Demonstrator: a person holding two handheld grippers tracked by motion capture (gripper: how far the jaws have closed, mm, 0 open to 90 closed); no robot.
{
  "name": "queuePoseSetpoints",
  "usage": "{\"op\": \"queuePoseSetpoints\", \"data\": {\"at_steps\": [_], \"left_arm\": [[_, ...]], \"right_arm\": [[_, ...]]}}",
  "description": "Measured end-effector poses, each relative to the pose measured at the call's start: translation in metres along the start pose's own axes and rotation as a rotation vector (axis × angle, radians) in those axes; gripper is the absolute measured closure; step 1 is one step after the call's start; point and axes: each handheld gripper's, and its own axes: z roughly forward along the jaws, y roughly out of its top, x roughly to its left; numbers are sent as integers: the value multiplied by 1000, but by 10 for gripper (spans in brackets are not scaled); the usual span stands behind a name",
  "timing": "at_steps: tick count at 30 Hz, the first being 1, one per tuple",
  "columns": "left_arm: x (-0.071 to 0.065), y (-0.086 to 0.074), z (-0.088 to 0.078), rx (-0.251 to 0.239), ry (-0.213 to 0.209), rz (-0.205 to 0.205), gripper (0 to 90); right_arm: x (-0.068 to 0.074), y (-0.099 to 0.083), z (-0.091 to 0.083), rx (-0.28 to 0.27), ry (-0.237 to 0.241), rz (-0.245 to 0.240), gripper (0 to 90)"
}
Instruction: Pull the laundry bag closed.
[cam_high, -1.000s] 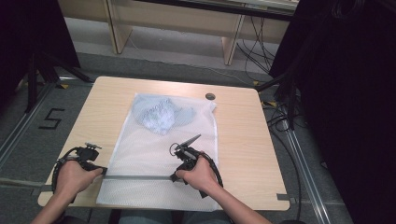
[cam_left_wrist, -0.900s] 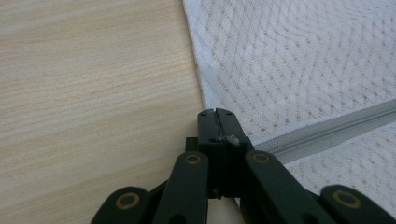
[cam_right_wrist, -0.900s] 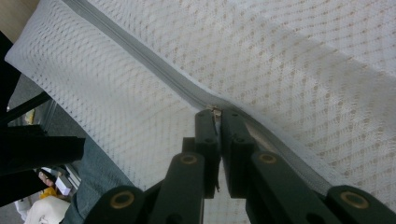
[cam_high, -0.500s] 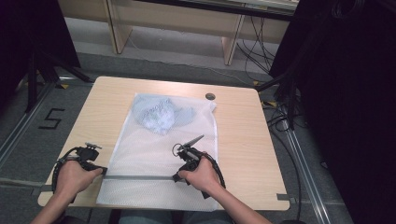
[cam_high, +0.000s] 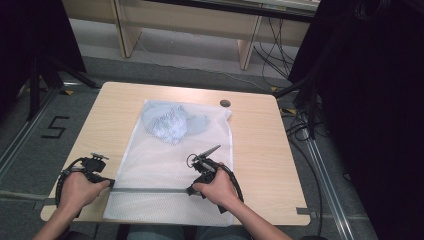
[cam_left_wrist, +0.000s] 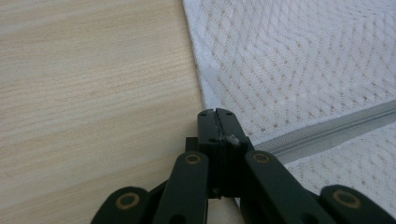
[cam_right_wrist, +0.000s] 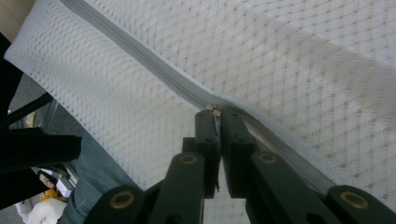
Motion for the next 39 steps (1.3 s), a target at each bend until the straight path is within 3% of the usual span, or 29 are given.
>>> {"op": "queuePoseSetpoints", "data": {"at_steps": [1, 5, 7, 8, 9, 10, 13, 15, 16, 17, 19, 20, 21, 22, 24, 25, 28, 31, 33, 39], "left_arm": [[0, 0, 0, -6, -2, 0, 892], [0, -1, 2, -23, 0, -1, 892], [0, 0, 1, -6, -4, -1, 892], [0, 0, 1, -6, -3, 2, 892], [-1, 0, 0, -3, 4, 2, 892], [-1, -1, 2, -26, 0, -1, 892], [-1, -1, 2, -25, 2, -1, 892], [-1, -1, 1, -17, 1, 0, 892], [-1, -1, 2, -27, 1, -1, 892], [-1, 0, 0, -2, 4, 3, 892], [-1, 0, 0, -4, 4, 3, 892], [-1, 0, 0, -5, 4, 1, 892], [-1, 0, 0, -4, 4, 2, 892], [-1, 0, 0, -4, 4, 2, 892], [-1, 0, 0, -4, 4, 3, 892], [-1, 0, 0, -5, 4, 2, 892], [-1, 0, 0, -4, 4, 3, 892], [-1, 0, 0, -4, 4, 3, 892], [-1, 0, 0, -4, 4, 3, 892], [-1, 0, 0, -5, 4, 2, 892]], "right_arm": [[-2, 0, 0, -6, 0, -21, 869], [-2, -1, -1, -4, -8, -6, 869], [-3, -2, -3, -1, 9, 1, 869], [-8, -2, -2, -12, 55, -26, 869], [-4, -2, -4, 21, 42, 36, 869], [-5, -2, -4, -5, -1, -5, 869], [-7, -3, -4, -12, 3, -21, 869], [-6, -5, -4, -19, -2, 11, 869], [-8, -4, -5, -5, -1, -1, 869], [-9, -5, -6, -4, -17, 9, 869], [-10, -6, -6, -7, -3, 8, 869], [-10, -6, -8, 12, -17, 37, 869], [-12, -7, -7, -8, -15, 8, 869], [-12, -7, -7, -8, -15, 8, 869], [-12, -8, -8, -8, -1, 27, 869], [-14, -9, -7, -25, -22, 15, 869], [-13, -9, -11, 4, -17, 47, 869], [-16, -10, -12, 9, -12, 36, 869], [-16, -11, -10, -33, -11, 23, 869], [-20, -12, -13, -23, -11, 7, 869]]}}
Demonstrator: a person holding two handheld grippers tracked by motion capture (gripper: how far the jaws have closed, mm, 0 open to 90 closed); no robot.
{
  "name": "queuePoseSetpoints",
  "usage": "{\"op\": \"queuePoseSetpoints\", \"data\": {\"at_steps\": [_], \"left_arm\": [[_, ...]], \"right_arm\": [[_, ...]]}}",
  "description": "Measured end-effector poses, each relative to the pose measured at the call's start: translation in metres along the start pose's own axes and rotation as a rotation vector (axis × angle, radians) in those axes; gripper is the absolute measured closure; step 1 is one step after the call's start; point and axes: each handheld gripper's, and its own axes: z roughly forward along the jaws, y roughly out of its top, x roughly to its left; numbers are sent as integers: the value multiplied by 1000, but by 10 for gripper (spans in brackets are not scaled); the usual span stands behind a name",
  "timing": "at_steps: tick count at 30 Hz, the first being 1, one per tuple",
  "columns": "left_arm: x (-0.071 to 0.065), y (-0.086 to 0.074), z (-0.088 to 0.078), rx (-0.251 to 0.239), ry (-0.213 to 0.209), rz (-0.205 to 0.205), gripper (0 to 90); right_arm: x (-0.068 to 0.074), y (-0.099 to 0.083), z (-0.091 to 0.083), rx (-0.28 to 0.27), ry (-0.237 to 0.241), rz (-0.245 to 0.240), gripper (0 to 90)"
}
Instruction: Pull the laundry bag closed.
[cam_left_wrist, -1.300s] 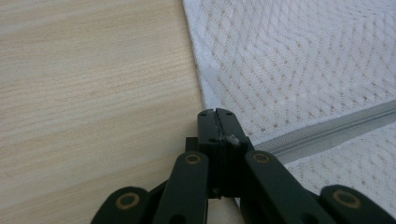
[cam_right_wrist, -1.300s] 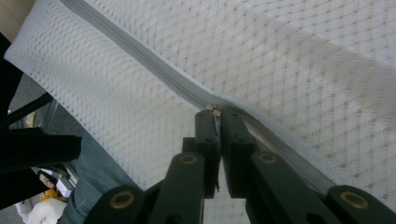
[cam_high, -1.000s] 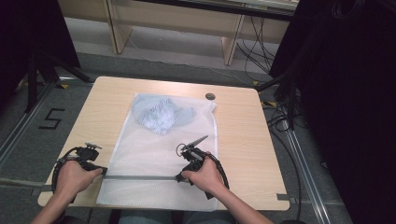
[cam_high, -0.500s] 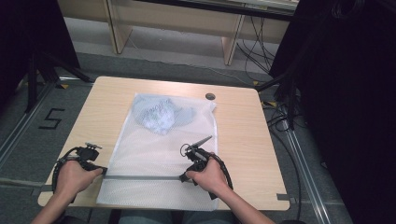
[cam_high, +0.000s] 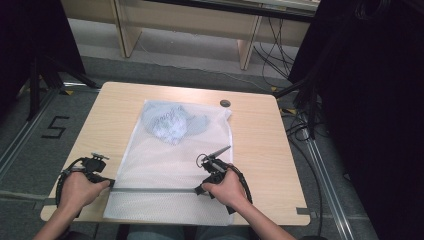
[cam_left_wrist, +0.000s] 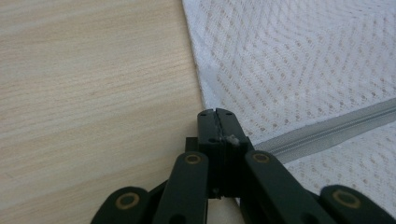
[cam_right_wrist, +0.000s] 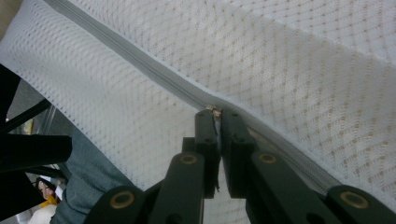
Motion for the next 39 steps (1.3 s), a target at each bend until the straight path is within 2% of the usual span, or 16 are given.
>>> {"op": "queuePoseSetpoints", "data": {"at_steps": [3, 5, 8, 11, 14, 15, 16, 19, 21, 22, 23, 26, 27, 33, 36, 39], "left_arm": [[0, 0, 0, -1, 1, 0, 892], [0, 0, 0, 0, 0, 0, 892], [0, 0, 0, -1, 1, 0, 892], [0, 0, 0, 0, 0, 0, 892], [0, 0, 0, 1, 0, 1, 892], [0, 0, 0, 1, 0, 0, 892], [0, 0, 0, 1, 1, 0, 892], [0, 0, 0, 0, 1, 0, 892], [0, 0, 0, 0, 1, 0, 892], [0, 0, 0, 0, 1, 0, 892], [0, 0, 0, 0, 1, 0, 892], [-1, 0, 0, -2, 1, -2, 892], [0, 0, 0, 1, 1, 1, 892], [-1, 0, 0, 0, 1, 1, 892], [-1, 0, 0, 0, 2, 1, 892], [-1, 0, 0, 1, 1, 2, 892]], "right_arm": [[-4, -1, -1, -12, 50, -9, 869], [-1, -2, -3, 22, 41, 46, 869], [0, -2, -4, 30, 5, 51, 869], [-3, -2, -4, 23, -6, 22, 869], [-6, -4, -3, -3, 32, 13, 868], [-5, -4, -3, -16, -7, -2, 869], [-3, -5, -4, -5, 6, 31, 868], [-5, -5, -4, -20, -7, 2, 869], [-9, -6, -5, -25, 41, -4, 869], [-10, -7, -3, -43, 29, -11, 869], [-6, -7, -8, 9, 6, 51, 869], [-7, -7, -10, 25, -12, 48, 868], [-10, -8, -10, 14, 32, 65, 869], [-12, -10, -13, 23, -18, 58, 869], [-17, -12, -13, -16, -1, 7, 869], [-18, -13, -13, -39, 41, 24, 869]]}}
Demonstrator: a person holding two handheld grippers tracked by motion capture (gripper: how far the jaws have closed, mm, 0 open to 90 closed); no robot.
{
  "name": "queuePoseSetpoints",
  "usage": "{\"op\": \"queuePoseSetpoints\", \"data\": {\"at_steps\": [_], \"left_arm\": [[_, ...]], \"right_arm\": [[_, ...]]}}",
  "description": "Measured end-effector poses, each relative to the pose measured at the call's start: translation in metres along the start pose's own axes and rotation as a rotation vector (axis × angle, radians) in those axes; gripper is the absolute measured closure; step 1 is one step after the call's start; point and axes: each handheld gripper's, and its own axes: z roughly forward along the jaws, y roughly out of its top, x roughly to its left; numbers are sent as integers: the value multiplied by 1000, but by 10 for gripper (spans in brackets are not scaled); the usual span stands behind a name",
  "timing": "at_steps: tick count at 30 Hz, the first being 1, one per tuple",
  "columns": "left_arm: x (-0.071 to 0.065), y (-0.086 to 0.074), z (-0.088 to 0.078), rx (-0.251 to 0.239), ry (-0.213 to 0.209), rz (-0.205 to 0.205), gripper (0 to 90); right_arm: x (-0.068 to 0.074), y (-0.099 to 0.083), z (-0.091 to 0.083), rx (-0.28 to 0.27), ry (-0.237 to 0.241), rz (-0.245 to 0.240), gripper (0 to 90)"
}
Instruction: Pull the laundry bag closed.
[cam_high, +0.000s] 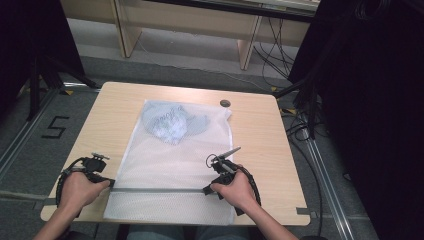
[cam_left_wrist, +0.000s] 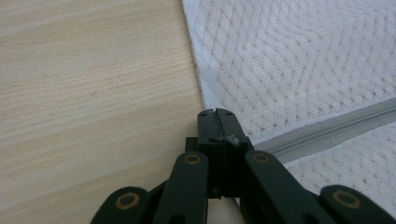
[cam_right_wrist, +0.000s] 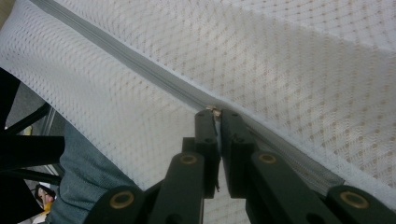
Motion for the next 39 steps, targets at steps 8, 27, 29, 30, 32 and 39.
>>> {"op": "queuePoseSetpoints", "data": {"at_steps": [8, 27, 29, 30, 32, 39], "left_arm": [[0, 0, 0, 6, 1, 2, 892], [-1, 0, 0, 2, 6, 6, 892], [-1, 0, 0, 1, 7, 5, 892], [-1, 0, 0, 2, 6, 5, 892], [-1, 1, 0, 2, 6, 5, 892], [-2, 1, 0, 8, 10, 7, 894]], "right_arm": [[-1, -1, -6, 22, -17, 48, 869], [-14, -7, -17, -12, -5, 31, 869], [-16, -7, -18, -16, 1, 36, 869], [-17, -7, -19, -17, -5, 36, 869], [-17, -8, -20, -13, -2, 47, 869], [-21, -9, -25, -8, -11, 74, 869]]}}
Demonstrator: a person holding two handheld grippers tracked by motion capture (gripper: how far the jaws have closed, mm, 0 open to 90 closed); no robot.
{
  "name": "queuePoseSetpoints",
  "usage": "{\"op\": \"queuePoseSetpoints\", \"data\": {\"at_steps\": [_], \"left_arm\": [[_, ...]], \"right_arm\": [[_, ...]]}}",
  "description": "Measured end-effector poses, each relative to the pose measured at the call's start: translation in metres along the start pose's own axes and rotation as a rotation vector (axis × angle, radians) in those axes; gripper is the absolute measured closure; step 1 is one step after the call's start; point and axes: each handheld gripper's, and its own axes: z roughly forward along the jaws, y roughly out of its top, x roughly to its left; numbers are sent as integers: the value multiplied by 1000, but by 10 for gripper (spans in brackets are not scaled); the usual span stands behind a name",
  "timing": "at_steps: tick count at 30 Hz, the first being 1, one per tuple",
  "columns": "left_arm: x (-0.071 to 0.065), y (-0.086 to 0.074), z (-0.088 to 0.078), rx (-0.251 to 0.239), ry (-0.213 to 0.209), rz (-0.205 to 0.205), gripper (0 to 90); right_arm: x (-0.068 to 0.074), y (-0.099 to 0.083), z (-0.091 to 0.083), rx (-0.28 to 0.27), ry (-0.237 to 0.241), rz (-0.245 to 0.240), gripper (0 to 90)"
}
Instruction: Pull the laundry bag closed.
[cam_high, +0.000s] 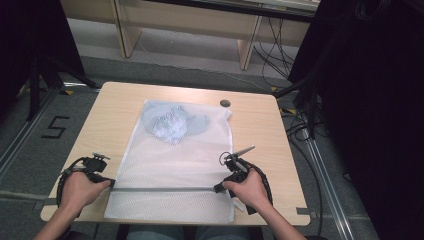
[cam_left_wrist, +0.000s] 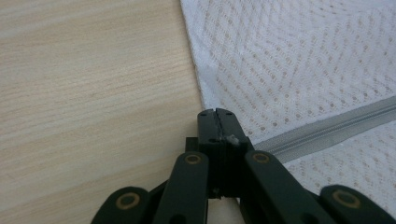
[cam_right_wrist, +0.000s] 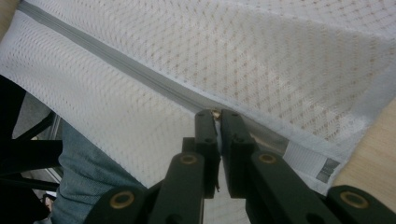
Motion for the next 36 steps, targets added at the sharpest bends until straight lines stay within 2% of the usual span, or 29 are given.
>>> {"op": "queuePoseSetpoints", "data": {"at_steps": [2, 3, 4, 5, 7, 8, 10, 11, 12, 13, 14, 15, 16, 17, 18, 19, 20, 21, 22, 23, 24, 25, 28, 33, 34, 35, 36], "left_arm": [[0, 0, 0, 1, 0, 4, 895], [-1, 0, 0, -2, 6, 6, 895], [-1, 0, 0, -2, 6, 6, 895], [-2, 0, 0, 1, 9, 7, 895], [-2, 0, 0, 4, 11, 10, 896], [-3, 1, 0, 3, 14, 13, 896], [-3, 0, 0, -1, 18, 14, 896], [-1, 1, 0, 5, 29, 56, 896], [-3, 1, 0, 8, 27, 33, 896], [-3, 1, 0, 8, 27, 33, 896], [-1, 2, 0, 5, 30, 62, 896], [-1, 2, 0, 5, 30, 62, 897], [-1, 2, 0, 5, 30, 57, 897], [-2, 2, 0, 8, 29, 51, 897], [-4, 1, 0, 8, 25, 24, 897], [-4, 1, 0, 4, 26, 22, 897], [-4, 1, 0, 7, 25, 24, 897], [-4, 1, 0, 7, 25, 24, 897], [-4, 1, 0, 4, 26, 23, 897], [-4, 1, 0, 5, 27, 23, 897], [-5, 1, 0, 5, 28, 22, 897], [-2, 2, 0, 5, 37, 65, 897], [-3, 2, 0, 4, 39, 61, 897], [-3, 1, 0, 3, 38, 58, 897], [-3, 1, 0, 3, 37, 59, 897], [-3, 2, 0, 3, 37, 58, 897], [-3, 2, 0, 4, 37, 59, 897]], "right_arm": [[0, 0, -1, 4, -8, 7, 869], [-3, 0, -2, 2, 21, 13, 869], [-3, 0, -1, -1, -1, 3, 869], [-3, -1, -2, 7, 0, 11, 869], [-6, -1, -1, -10, -1, -6, 869], [-7, -2, -3, 21, -29, 23, 869], [-9, -2, -3, 27, -33, 10, 869], [-9, -3, -3, 19, -23, 21, 869], [-11, -3, -3, 17, -30, 15, 869], [-11, -3, -3, 17, -30, 15, 869], [-11, -3, -4, 11, -18, 40, 869], [-11, -3, -4, 11, -18, 40, 869], [-13, -4, -5, 2, 18, 35, 869], [-14, -4, -4, 4, 4, 35, 869], [-13, -5, -5, 19, 2, 67, 869], [-15, -5, -5, 7, -2, 59, 869], [-18, -5, -4, -11, -23, 15, 869], [-18, -5, -4, -11, -23, 15, 869], [-21, -5, -4, -25, -8, -33, 869], [-20, -6, -5, -11, 18, 24, 869], [-20, -7, -6, -10, 4, 29, 869], [-21, -8, -8, 3, 12, 52, 869], [-24, -9, -9, 5, 1, 58, 869], [-26, -11, -10, 9, 12, 71, 869], [-28, -11, -10, -1, 0, 58, 869], [-28, -12, -11, 11, -33, 77, 869], [-30, -12, -11, 12, -7, 81, 869]]}}
